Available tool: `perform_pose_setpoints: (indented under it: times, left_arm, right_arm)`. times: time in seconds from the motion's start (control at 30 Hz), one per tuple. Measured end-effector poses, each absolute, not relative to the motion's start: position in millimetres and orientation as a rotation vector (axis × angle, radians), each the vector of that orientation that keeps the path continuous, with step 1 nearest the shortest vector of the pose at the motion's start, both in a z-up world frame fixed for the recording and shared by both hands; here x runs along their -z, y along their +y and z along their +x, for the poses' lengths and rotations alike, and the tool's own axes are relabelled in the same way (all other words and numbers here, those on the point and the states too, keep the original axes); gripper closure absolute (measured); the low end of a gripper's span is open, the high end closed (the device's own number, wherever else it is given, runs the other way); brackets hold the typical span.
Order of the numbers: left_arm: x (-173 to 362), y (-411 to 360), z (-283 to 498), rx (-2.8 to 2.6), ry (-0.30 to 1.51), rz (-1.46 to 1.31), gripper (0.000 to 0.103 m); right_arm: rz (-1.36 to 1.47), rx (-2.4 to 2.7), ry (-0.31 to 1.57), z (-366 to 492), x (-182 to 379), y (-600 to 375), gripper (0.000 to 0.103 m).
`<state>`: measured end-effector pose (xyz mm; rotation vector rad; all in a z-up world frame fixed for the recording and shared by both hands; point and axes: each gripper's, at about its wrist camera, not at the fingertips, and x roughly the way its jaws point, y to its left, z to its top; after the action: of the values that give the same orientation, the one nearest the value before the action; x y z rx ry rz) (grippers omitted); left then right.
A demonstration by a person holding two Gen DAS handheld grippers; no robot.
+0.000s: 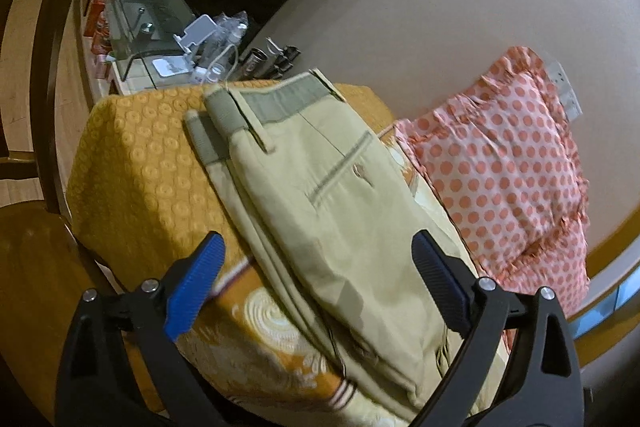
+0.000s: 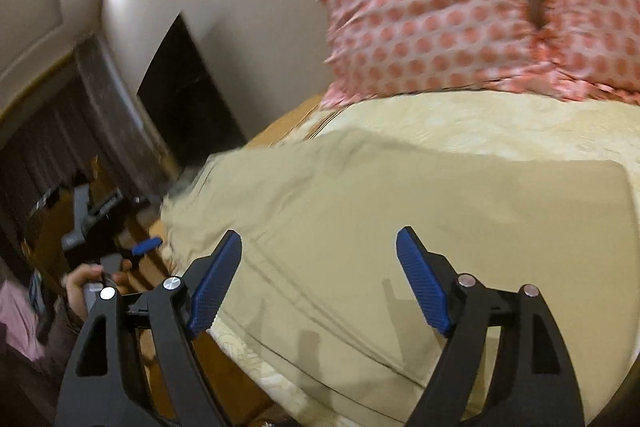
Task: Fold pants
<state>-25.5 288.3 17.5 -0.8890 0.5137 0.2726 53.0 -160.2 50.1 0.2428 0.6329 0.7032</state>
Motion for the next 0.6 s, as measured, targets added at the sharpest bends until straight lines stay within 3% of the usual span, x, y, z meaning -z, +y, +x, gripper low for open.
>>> perform_pose_setpoints:
  times: [0.2,0.23,0.27,0.33,0.47,0.6]
  left_arm:
    - [-19,303,-1,-0.33,0.533,-0.904,0.014]
    - [-19,306,4,-0.336,0.542,-0.904,0.024]
    - [-17,309,10,-0.334,0.561,-0.915,0.053]
    - [-12,312,22,-0.347,0.614,-0.903,0.087]
    - [-43,290,34,-0.337,0.595,-0.722,0.094]
    - [-116,219,55,-0.15,0.504,-0.494,0.096]
  right_arm:
    - [0.36,-0.689,0.608,48,-43,-183,0.022]
    - [0.366,-0.688,0.607,51,-40,-184,0.022]
    - [0.373,-0.686,0.606,51,-39,-188,0.022]
    - [0.388,-0.685,0.599,49,-38,-198,0.022]
    - [0.408,-0.656,0.567,48,-41,-224,0.021]
    - [0.478,-0.576,0.504,44,-46,-268,0.021]
